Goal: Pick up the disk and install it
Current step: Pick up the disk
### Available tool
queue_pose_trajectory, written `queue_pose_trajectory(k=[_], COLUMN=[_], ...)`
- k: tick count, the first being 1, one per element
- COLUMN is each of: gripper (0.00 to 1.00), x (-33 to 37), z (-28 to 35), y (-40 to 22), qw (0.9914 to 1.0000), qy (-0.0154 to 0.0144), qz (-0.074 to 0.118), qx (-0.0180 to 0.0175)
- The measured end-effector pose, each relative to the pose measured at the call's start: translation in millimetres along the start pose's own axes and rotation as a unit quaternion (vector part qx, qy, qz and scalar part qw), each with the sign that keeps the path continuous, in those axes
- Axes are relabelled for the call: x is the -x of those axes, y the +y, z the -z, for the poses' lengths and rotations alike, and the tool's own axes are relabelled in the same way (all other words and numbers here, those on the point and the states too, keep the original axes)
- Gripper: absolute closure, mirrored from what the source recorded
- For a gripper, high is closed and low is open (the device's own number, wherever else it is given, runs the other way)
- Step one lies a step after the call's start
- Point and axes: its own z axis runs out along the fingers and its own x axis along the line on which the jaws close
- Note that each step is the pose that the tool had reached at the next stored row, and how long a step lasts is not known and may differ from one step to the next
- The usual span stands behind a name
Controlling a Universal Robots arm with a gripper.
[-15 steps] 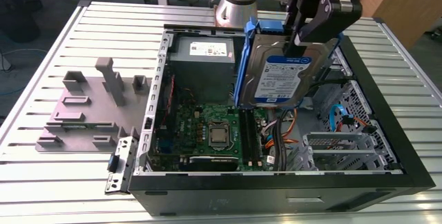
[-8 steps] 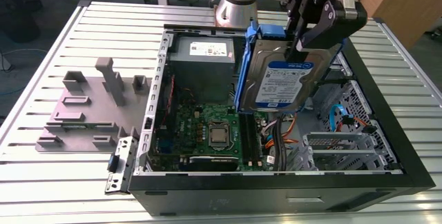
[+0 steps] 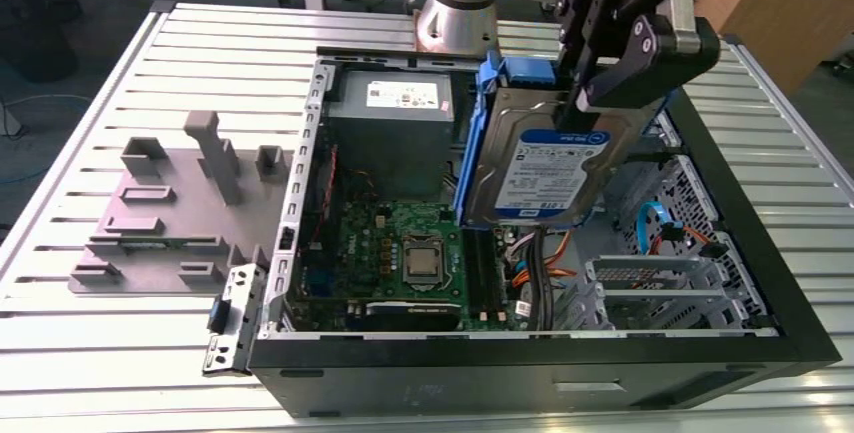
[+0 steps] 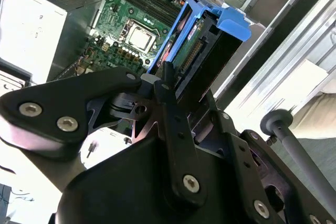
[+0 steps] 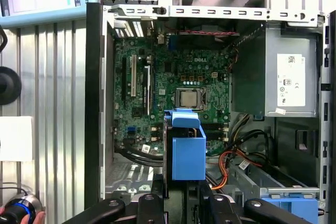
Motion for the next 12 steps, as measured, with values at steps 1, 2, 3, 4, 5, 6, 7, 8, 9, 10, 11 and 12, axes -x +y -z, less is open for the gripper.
queue_pose_trajectory(k=[1, 2, 3, 4, 5, 6, 7, 8, 9, 10, 11, 12], gripper=[0.65, 0.65, 0.65, 0.65, 0.65, 0.65, 0.65, 0.65, 0.65, 0.65, 0.65, 0.65], x=[-1.1, -2.2, -3.3, -4.5, -5.6, -6.7, -7.8, -8.2, -8.2, -8.2, -8.2, -8.3], z=[0.0, 0.0, 0.0, 0.0, 0.0, 0.0, -0.1, -0.1, -0.1, -0.1, -0.1, 0.0], y=[0.0, -0.1, -0.1, -0.1, -0.2, -0.2, -0.2, -0.2, -0.2, -0.2, -0.3, -0.3], qw=[1.00000, 1.00000, 1.00000, 1.00000, 1.00000, 1.00000, 1.00000, 1.00000, 1.00000, 1.00000, 1.00000, 1.00000], qy=[0.0000, 0.0000, 0.0000, 0.0000, 0.0000, 0.0000, 0.0000, 0.0000, 0.0000, 0.0000, 0.0000, 0.0000], qz=[0.000, 0.000, 0.000, 0.000, 0.000, 0.000, 0.000, 0.000, 0.000, 0.000, 0.000, 0.000], qx=[0.0000, 0.0000, 0.0000, 0.0000, 0.0000, 0.0000, 0.0000, 0.0000, 0.0000, 0.0000, 0.0000, 0.0000])
